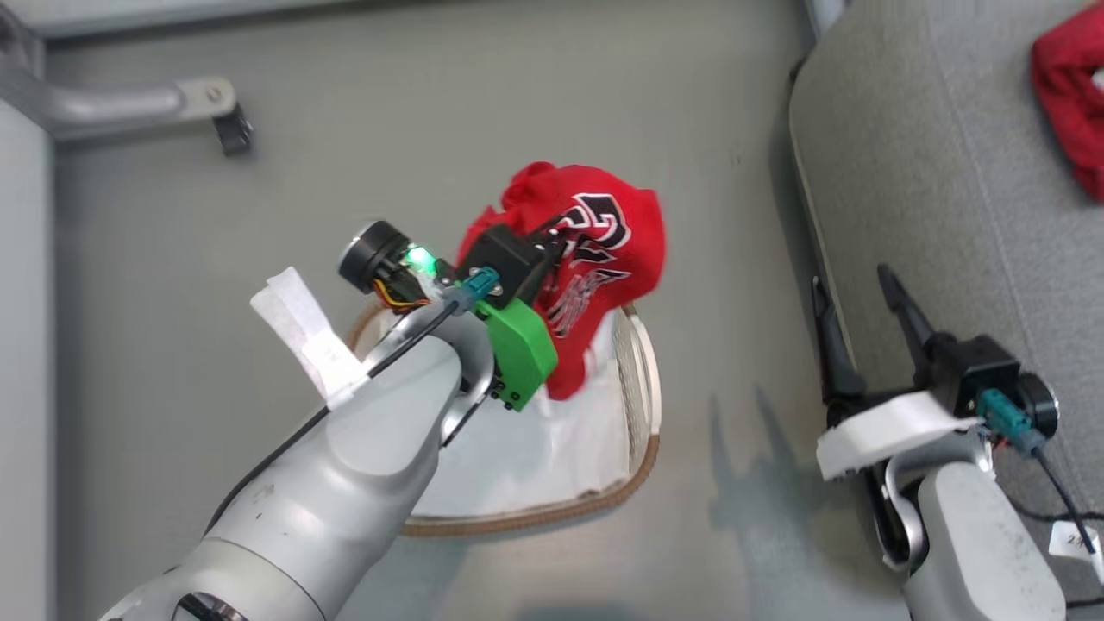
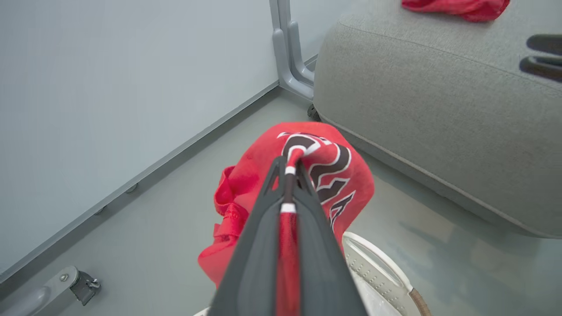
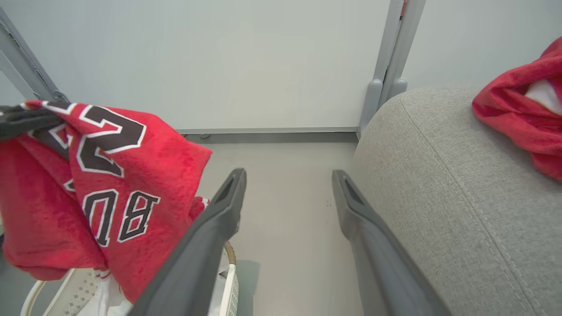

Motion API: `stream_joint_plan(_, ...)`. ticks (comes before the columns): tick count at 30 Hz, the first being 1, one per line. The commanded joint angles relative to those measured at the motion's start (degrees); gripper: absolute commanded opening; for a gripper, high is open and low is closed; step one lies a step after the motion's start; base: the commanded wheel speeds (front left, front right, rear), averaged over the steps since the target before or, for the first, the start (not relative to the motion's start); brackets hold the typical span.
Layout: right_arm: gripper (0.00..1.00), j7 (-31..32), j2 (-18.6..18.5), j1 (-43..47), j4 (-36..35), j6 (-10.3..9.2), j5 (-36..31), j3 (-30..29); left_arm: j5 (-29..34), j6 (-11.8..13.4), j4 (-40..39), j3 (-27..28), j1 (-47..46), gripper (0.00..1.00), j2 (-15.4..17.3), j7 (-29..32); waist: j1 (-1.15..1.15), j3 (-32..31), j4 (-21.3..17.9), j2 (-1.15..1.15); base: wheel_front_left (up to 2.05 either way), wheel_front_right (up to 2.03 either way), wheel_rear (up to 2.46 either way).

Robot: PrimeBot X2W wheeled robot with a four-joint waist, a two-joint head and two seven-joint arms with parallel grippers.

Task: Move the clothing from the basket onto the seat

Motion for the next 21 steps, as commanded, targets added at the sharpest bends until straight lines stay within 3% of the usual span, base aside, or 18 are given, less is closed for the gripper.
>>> stream_joint_plan(1, 1.0, -0.1, -0.2, 1.9, 0.6, -0.06, 0.2, 0.4, -1.9, -0.1, -1.4, -1.2, -0.6, 0.0, 0.8, 0.7, 0.0, -10.7, 3.3, 0.0, 0.0, 0.0, 0.0)
stream_joint_plan(7, 1.0, -0.1, -0.2, 4.9, 2.0, -0.06, 1.4, 2.6, -11.0, -0.1, -8.4, -4.2, -2.4, 0.0, 3.2, 4.3, 0.0, -17.4, 3.0, 0.0, 0.0, 0.0, 0.0)
stream_joint_plan(21, 1.0, -0.1, -0.2, 4.5, 2.6, -0.06, 2.7, 9.6, -17.3, -0.2, -15.5, -3.6, -10.1, 0.0, 8.2, 7.2, 0.0, -22.6, 2.0, 0.0, 0.0, 0.0, 0.0)
